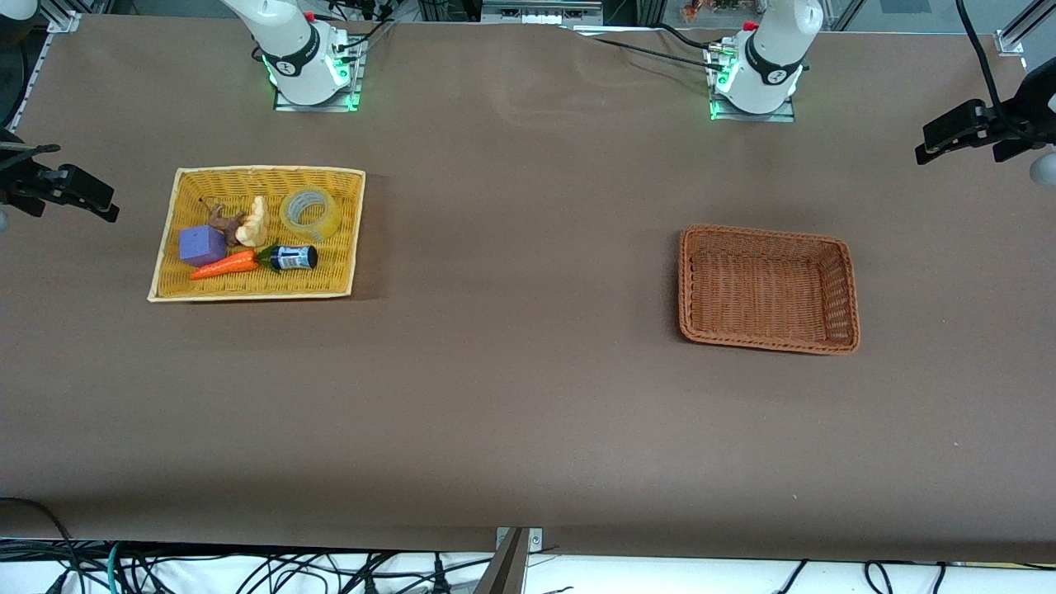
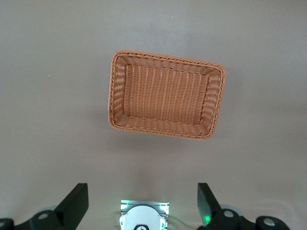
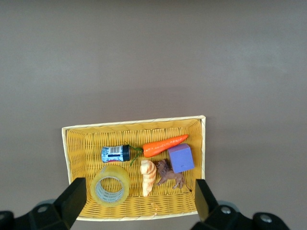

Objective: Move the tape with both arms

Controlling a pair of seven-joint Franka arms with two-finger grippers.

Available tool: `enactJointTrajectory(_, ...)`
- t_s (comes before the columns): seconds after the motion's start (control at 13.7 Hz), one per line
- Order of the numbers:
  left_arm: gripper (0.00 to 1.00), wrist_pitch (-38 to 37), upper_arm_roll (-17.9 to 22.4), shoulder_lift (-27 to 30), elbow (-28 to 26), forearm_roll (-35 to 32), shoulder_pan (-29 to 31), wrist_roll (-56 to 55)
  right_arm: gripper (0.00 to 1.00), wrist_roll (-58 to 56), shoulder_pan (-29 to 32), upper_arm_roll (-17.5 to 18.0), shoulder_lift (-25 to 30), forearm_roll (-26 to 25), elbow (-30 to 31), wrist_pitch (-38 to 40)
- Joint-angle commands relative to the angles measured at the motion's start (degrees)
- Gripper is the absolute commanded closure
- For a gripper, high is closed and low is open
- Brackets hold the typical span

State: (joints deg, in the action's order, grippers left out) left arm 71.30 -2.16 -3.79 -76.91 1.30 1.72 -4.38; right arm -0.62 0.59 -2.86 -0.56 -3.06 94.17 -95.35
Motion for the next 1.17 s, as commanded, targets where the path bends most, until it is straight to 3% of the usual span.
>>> enactJointTrajectory(0.0,0.00,-1.3,0.2,-0.2,1.5,2.0,0.5,-0.5,0.00,-0.3,0.6,0.6,-0.1,0.2,-0.8,0.7)
enactJointTrajectory(0.51,0.00,-1.2,0.5,-0.2,1.5,2.4,0.5,-0.6,0.00,-0.3,0.7,0.1,-0.1,0.9,-0.8,1.3)
enactJointTrajectory(0.66,0.00,-1.2,0.4,-0.3,1.5,2.4,0.5,-0.6,0.00,-0.3,-0.1,0.8,-4.3,-0.1,-1.0,1.9)
enactJointTrajectory(0.8,0.00,-1.2,0.4,-0.3,1.5,2.5,0.5,-0.6,0.00,-0.2,-0.5,0.8,-5.0,0.6,0.4,1.9)
enactJointTrajectory(0.95,0.00,-1.2,0.3,-0.3,1.4,2.5,0.4,-0.6,0.00,1.3,-1.0,1.1,-4.9,0.8,5.3,-1.4)
enactJointTrajectory(1.1,0.00,-1.2,0.3,-0.3,1.5,2.5,0.4,-0.6,0.00,6.3,-1.3,2.8,-1.8,2.4,18.2,-12.2)
